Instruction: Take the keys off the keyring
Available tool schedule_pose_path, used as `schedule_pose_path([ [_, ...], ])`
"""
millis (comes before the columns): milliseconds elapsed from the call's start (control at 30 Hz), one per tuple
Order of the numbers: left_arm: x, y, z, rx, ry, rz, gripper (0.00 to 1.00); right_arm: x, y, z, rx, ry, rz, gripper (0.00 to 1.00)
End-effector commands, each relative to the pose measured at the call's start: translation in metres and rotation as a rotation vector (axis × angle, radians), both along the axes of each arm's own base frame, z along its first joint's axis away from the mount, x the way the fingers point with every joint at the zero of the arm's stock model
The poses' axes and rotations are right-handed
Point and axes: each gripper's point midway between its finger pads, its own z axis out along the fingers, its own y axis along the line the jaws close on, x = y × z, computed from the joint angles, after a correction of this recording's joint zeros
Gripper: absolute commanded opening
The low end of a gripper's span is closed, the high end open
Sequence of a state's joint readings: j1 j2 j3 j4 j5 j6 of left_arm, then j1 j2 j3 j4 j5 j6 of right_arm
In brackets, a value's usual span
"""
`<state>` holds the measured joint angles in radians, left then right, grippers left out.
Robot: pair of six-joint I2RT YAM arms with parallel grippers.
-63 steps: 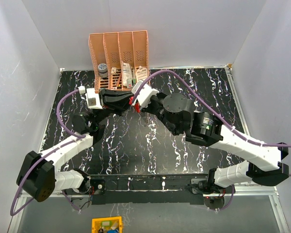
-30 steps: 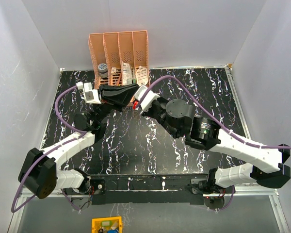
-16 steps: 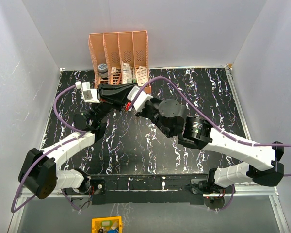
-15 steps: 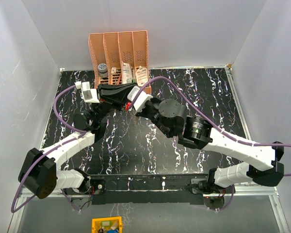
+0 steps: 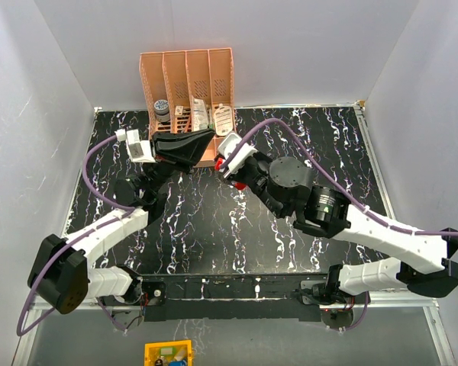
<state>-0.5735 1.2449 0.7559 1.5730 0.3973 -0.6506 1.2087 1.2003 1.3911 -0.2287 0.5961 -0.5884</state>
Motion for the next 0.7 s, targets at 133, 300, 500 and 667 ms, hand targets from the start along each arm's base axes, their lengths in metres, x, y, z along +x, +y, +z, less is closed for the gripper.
schedule_pose_path([
  [133, -0.008, 0.013, 0.028, 0.035, -0.074, 0.127, 0.17, -0.003, -0.022, 0.036, 0.125, -0.056, -0.035, 0.00],
  [300, -0.007, -0.003, 0.023, 0.137, -0.110, 0.104, 0.30, -0.003, -0.026, 0.036, 0.133, -0.057, -0.042, 0.00],
  [500, 0.004, -0.028, 0.006, 0.306, -0.117, 0.059, 0.36, -0.004, -0.027, 0.038, 0.137, -0.060, -0.041, 0.00],
  [667, 0.008, -0.027, -0.006, 0.363, -0.122, 0.106, 0.39, -0.005, -0.031, 0.042, 0.143, -0.065, -0.046, 0.00],
])
